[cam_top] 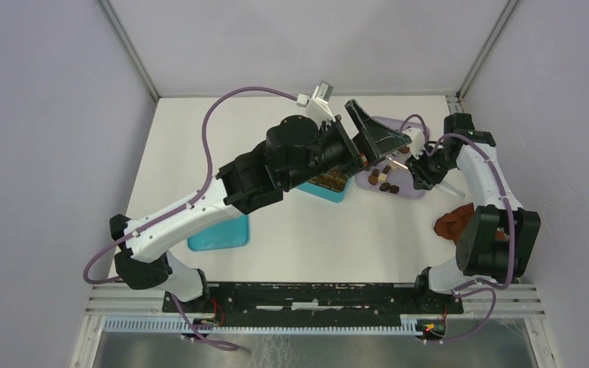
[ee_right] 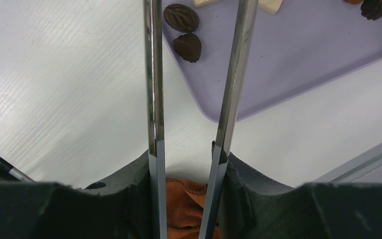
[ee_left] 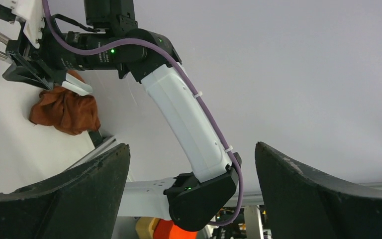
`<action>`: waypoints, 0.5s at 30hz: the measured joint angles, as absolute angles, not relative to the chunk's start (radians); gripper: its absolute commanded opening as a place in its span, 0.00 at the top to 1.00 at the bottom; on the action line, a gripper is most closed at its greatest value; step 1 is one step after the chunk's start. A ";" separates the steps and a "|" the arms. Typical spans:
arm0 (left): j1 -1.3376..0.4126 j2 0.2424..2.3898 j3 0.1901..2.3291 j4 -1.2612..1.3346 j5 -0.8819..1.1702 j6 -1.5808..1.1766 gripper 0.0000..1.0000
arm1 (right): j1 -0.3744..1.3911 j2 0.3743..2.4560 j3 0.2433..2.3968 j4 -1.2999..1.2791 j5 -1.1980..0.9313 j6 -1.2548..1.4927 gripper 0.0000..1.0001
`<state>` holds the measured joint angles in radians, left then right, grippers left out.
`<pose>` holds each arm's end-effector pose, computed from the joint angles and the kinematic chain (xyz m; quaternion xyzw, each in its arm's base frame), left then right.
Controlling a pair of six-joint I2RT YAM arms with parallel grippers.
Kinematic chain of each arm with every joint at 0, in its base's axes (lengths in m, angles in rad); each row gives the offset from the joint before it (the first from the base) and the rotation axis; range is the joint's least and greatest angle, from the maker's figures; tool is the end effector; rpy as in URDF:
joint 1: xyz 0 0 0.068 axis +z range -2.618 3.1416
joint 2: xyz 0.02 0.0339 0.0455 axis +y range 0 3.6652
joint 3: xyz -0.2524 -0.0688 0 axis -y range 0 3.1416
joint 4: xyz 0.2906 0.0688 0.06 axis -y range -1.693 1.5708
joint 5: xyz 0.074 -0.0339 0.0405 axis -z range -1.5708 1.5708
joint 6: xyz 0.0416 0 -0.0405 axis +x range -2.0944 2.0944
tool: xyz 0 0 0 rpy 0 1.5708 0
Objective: Pack the chocolate
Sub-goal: Place the fake chocolate in the packing box, then pick up the fake chocolate from the plate.
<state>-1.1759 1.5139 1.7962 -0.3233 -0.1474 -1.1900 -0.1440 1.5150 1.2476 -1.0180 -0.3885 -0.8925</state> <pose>0.1530 -0.3512 0.4993 -0.0561 0.7191 -0.6192 0.3104 0.3325 -0.0323 0.2386 -0.3806 0.8940 0.0969 0.2159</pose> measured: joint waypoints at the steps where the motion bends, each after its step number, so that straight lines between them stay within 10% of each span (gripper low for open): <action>1: -1.176 1.514 1.796 -0.324 -0.150 -1.201 0.00 | -0.146 1.515 1.248 -1.017 -0.390 -0.894 0.56; 15: -1.162 1.456 1.792 -0.308 -0.173 -1.249 0.01 | -0.218 1.550 1.251 -1.012 -0.396 -0.919 0.56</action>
